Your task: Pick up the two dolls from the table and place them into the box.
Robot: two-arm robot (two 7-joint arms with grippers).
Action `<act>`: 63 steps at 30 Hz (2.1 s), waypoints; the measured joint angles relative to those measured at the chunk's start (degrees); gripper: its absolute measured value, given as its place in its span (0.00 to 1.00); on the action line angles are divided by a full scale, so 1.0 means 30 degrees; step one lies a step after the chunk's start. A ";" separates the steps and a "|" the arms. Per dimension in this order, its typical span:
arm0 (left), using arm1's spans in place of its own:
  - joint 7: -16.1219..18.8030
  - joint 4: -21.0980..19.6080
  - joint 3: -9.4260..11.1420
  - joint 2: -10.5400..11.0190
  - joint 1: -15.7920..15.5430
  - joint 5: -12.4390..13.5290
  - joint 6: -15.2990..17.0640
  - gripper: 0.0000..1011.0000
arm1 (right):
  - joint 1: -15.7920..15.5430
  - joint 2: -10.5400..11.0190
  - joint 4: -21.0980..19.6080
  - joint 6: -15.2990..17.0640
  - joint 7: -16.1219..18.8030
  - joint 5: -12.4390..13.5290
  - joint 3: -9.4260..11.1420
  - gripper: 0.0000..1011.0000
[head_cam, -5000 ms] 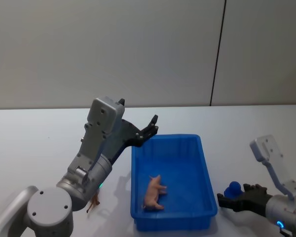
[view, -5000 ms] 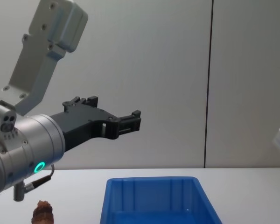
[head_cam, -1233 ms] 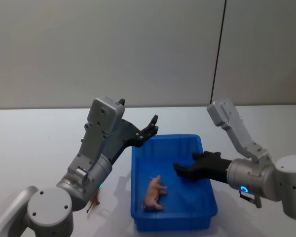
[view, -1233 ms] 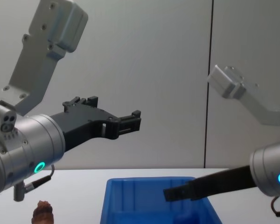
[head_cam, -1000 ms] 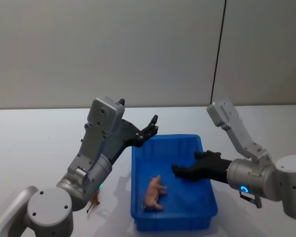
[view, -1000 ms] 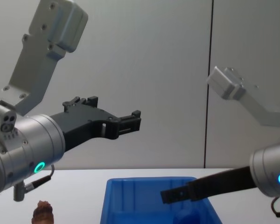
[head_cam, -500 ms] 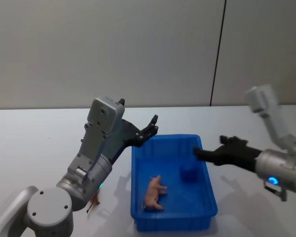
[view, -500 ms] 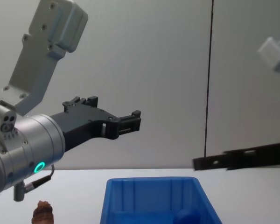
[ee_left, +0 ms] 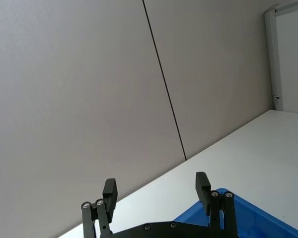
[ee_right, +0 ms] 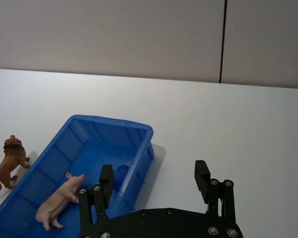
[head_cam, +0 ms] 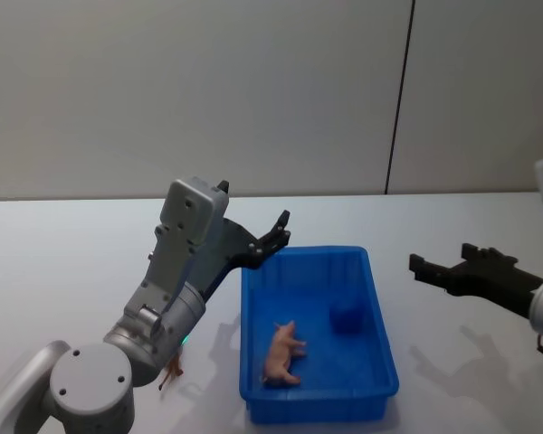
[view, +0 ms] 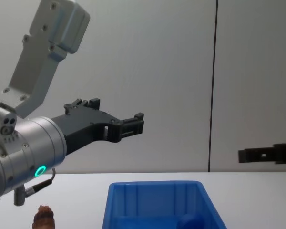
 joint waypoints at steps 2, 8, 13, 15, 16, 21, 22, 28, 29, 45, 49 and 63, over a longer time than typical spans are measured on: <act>-0.0002 0.0001 0.0000 -0.0001 0.0000 0.0001 0.0000 0.99 | -0.0103 0.0075 -0.0094 -0.0027 -0.0111 0.0177 0.0103 0.99; -0.0014 0.0000 -0.0037 -0.0019 -0.0025 0.0011 -0.0108 0.99 | -0.0375 0.0274 -0.0327 -0.0104 -0.0400 0.0645 0.0382 0.99; -0.0015 -0.0129 -0.0202 0.0018 -0.0082 -0.0004 -0.0174 0.99 | -0.0577 0.0424 -0.0499 -0.0153 -0.0629 0.0996 0.0588 0.99; -0.0003 -0.0286 -0.0293 0.0102 -0.0071 -0.0091 0.0006 0.99 | -0.0615 0.0450 -0.0537 -0.0163 -0.0674 0.1055 0.0628 0.99; 0.0008 -0.0350 -0.0324 0.0138 -0.0054 -0.0136 0.0092 0.99 | -0.0647 0.0473 -0.0562 -0.0174 -0.0710 0.1112 0.0657 0.99; 0.0156 -0.0930 -0.0573 0.0474 0.0160 -0.0581 0.0972 0.99 | -0.0725 0.0526 -0.0630 -0.0193 -0.0791 0.1240 0.0729 0.99; 0.0203 -0.1133 -0.0655 0.0610 0.0244 -0.0713 0.1233 0.99 | -0.0734 0.0535 -0.0637 -0.0196 -0.0804 0.1259 0.0740 0.99; 0.0582 -0.2124 -0.1036 0.1279 0.0782 -0.1500 0.2850 0.99 | -0.0804 0.0581 -0.0693 -0.0212 -0.0877 0.1372 0.0805 0.99; 0.0582 -0.2124 -0.1036 0.1279 0.0782 -0.1500 0.2850 0.99 | -0.0811 0.0585 -0.0697 -0.0212 -0.0883 0.1379 0.0809 0.99; 0.2009 -0.4149 -0.1967 0.2797 0.2268 -0.4084 0.7678 0.99 | -0.0866 0.0625 -0.0747 -0.0233 -0.0946 0.1490 0.0869 0.99; 0.2314 -0.4361 -0.2126 0.2976 0.2533 -0.4663 0.8735 0.99 | -0.0874 0.0632 -0.0754 -0.0233 -0.0954 0.1498 0.0876 0.99; 0.3238 -0.3963 -0.2447 0.2811 0.2812 -0.6131 1.1680 0.99 | -0.0891 0.0645 -0.0762 -0.0231 -0.0967 0.1524 0.0894 0.99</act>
